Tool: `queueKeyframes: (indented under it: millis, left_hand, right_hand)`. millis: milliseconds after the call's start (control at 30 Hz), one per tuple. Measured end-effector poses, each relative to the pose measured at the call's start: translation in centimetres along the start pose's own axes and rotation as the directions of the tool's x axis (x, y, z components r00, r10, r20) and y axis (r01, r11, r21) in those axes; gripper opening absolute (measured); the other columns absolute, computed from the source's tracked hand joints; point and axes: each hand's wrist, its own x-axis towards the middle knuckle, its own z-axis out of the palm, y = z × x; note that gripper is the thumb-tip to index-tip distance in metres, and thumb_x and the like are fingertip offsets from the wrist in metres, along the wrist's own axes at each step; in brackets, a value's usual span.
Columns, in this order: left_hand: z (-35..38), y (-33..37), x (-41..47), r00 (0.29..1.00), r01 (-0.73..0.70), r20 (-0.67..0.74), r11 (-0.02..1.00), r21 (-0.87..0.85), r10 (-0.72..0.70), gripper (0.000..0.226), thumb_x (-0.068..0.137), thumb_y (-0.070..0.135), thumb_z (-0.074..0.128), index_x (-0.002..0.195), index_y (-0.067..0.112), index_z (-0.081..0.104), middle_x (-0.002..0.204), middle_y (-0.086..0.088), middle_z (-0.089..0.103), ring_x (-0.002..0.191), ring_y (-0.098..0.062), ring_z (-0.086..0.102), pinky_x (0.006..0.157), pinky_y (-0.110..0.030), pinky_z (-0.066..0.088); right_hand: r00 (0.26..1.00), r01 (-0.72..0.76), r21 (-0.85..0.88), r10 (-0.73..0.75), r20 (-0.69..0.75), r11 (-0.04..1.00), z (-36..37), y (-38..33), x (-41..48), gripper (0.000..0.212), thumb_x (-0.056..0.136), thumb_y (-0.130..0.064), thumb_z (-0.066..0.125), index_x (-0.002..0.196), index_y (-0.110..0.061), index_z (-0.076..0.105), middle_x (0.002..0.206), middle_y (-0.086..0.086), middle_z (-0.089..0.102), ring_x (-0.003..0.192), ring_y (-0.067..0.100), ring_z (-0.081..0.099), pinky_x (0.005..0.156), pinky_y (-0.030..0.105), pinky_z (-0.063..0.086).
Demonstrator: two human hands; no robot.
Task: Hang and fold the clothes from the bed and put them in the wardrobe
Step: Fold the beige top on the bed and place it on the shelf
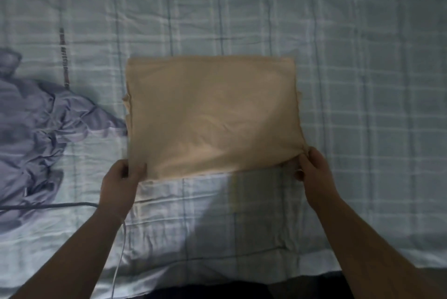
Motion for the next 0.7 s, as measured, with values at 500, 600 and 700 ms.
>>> queueKeyframes:
  millis: [500,600,700]
  left_hand:
    - [-2.1,-2.3,-0.8,0.995,0.018,0.091,0.982,0.189,-0.036,0.047,0.094,0.047,0.060,0.073,0.005,0.068,0.058,-0.013,0.063,0.059,-0.034,0.062,0.054,-0.031,0.041]
    - [-1.9,-1.6,-0.4,0.999,-0.024,0.031,0.973,0.231,0.017,0.030,0.089,0.032,0.072,0.074,0.007,0.065,0.064,-0.008,0.063,0.068,-0.034,0.064,0.055,-0.028,0.043]
    - [-1.5,-0.3,-0.4,0.980,-0.099,-0.129,0.935,0.340,0.151,0.020,0.086,0.015,0.068,0.101,0.005,0.060,0.107,-0.018,0.058,0.098,-0.039,0.057,0.086,-0.042,0.048]
  right_hand:
    - [0.996,-0.001,-0.671,-0.062,-0.069,0.741,-2.2,3.7,1.0,0.037,0.096,-0.031,0.055,0.067,-0.009,0.062,0.071,0.017,0.061,0.072,0.035,0.061,0.058,0.038,0.037]
    - [0.989,-0.046,-0.705,-0.068,-0.133,0.708,-1.8,3.1,1.2,0.019,0.088,-0.021,0.062,0.087,-0.004,0.070,0.094,0.023,0.064,0.091,0.040,0.061,0.079,0.040,0.048]
    - [0.952,0.024,-0.630,-0.210,-0.221,0.776,-1.0,1.5,0.5,0.029,0.075,-0.002,0.066,0.103,-0.001,0.059,0.113,0.026,0.054,0.109,0.043,0.050,0.096,0.045,0.041]
